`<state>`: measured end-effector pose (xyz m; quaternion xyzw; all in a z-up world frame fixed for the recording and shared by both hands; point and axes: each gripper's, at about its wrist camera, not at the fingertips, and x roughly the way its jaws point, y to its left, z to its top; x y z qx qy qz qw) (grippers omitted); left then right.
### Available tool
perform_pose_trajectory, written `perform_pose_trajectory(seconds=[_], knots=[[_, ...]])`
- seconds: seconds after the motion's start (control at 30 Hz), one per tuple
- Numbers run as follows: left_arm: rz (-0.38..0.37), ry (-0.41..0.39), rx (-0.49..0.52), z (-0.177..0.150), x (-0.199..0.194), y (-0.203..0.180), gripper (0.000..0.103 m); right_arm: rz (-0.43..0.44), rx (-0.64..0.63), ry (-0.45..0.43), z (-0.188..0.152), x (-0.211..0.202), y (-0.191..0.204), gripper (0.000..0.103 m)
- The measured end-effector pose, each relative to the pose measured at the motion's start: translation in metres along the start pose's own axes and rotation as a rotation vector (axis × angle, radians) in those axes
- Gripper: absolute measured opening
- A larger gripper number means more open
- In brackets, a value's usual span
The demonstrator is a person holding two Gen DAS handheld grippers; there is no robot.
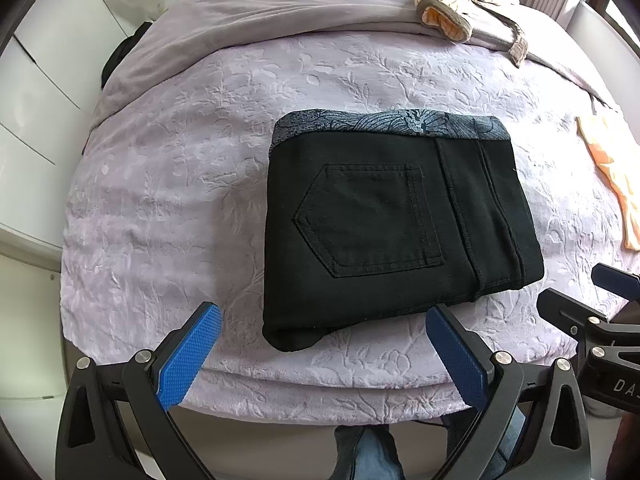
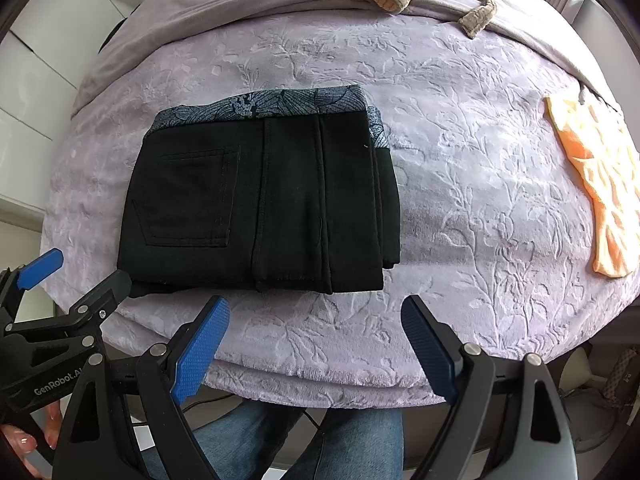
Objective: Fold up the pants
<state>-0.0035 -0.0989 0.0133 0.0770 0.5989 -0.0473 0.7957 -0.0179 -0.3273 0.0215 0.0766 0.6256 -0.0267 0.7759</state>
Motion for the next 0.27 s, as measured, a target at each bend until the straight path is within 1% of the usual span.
perform_pose_trajectory(seconds=[0.27], knots=[[-0.022,-0.019,0.003,0.0005,-0.0009,0.0019,0.103,-0.003,-0.013,0.007,0.0039,0.0031,0.0014,0.090]])
